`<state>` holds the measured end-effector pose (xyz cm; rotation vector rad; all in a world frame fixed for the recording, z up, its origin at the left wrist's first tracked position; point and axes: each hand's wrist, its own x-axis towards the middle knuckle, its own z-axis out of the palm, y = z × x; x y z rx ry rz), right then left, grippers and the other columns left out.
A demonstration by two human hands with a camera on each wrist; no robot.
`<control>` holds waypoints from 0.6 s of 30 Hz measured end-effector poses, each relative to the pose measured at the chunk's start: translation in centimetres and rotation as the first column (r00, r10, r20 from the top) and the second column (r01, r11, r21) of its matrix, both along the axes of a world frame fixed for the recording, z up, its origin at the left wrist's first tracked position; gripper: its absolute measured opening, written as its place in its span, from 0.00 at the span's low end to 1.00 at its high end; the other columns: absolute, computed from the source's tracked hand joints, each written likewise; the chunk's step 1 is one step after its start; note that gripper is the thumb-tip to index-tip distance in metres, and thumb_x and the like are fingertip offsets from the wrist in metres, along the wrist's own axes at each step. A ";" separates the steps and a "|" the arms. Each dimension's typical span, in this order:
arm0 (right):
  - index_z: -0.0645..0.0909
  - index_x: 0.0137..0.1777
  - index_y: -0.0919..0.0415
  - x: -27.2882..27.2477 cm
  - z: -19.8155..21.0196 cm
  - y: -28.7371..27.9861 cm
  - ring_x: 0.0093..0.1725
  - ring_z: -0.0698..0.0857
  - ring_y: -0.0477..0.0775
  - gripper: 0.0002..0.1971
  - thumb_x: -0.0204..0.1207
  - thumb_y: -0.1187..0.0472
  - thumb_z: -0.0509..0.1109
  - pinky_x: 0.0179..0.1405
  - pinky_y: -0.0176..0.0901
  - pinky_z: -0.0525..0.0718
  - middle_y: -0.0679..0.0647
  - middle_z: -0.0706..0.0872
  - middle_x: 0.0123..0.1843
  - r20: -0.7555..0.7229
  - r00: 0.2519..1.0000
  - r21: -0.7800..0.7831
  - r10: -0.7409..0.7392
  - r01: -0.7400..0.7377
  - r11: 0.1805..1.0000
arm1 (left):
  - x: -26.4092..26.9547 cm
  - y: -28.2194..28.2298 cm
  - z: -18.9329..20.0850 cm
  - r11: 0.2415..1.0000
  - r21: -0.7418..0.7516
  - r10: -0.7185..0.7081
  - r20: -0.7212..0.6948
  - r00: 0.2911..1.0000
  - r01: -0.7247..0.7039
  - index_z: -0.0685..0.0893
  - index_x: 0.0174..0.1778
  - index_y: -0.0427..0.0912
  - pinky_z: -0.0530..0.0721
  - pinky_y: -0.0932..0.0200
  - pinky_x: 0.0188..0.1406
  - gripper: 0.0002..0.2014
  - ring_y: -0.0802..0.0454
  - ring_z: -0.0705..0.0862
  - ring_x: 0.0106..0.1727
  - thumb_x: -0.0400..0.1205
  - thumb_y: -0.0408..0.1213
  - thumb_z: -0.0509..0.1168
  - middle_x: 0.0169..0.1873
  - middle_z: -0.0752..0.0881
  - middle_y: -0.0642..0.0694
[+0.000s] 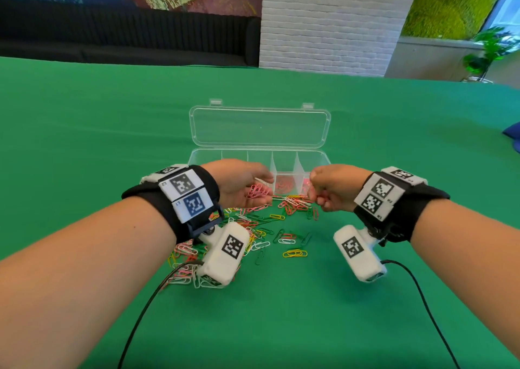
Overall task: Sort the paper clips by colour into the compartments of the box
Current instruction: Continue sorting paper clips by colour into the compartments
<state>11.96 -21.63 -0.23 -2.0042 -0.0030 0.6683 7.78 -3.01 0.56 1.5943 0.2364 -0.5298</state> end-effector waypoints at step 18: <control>0.72 0.50 0.70 7.8 2.7 -1.9 0.34 0.75 0.56 0.29 0.83 0.40 0.48 0.33 0.43 0.74 0.63 0.74 0.38 -0.083 0.948 0.363 -0.306 0.315 0.877 | 9.0 -7.9 2.6 1.000 0.011 0.015 0.071 0.997 -0.015 0.73 0.45 0.41 0.74 0.59 0.37 0.13 0.51 0.73 0.33 0.85 0.49 0.57 0.35 0.72 0.41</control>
